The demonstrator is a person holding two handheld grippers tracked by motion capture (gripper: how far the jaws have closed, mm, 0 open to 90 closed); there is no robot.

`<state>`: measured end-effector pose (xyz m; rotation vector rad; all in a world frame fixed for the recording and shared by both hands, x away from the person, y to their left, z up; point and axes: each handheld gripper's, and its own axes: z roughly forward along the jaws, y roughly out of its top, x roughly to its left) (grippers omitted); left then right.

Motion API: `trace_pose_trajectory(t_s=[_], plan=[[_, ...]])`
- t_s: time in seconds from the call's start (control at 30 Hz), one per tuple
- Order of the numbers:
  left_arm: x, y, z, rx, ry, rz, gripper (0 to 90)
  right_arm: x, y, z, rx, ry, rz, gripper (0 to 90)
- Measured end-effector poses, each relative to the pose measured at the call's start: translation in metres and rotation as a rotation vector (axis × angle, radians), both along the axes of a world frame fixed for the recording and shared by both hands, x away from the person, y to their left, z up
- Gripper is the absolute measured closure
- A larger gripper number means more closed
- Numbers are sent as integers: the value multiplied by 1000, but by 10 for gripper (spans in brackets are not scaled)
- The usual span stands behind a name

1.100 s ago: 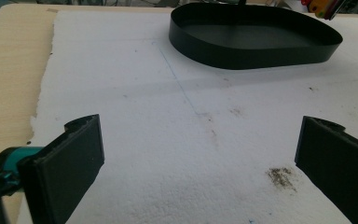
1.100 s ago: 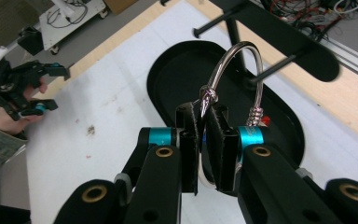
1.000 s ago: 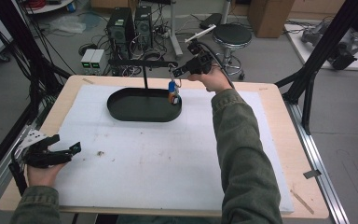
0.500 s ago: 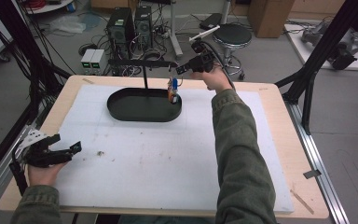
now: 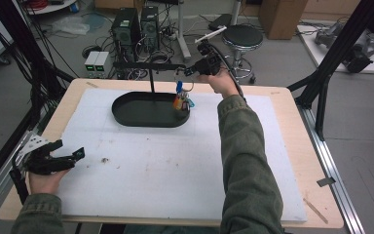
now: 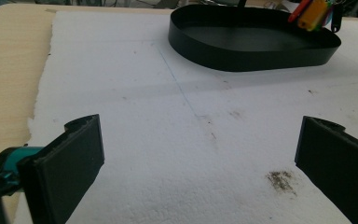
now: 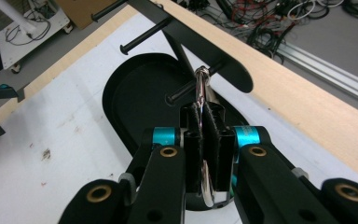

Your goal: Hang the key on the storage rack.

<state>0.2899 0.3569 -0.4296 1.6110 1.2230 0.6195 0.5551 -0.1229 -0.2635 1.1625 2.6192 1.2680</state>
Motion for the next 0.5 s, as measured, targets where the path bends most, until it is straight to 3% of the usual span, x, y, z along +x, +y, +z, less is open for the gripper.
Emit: trace_pose_trajectory(t_s=[0.13,0.33,0.5], plan=[[0,0,0,0,0,-1,17,-1,3,-1,-14,0,-2,844],[0,0,0,-2,-2,-2,17,-5,0,4,-21,-22,-34,602],[0,0,0,-6,0,-6,17,-11,-5,7,-71,-35,-66,393]])
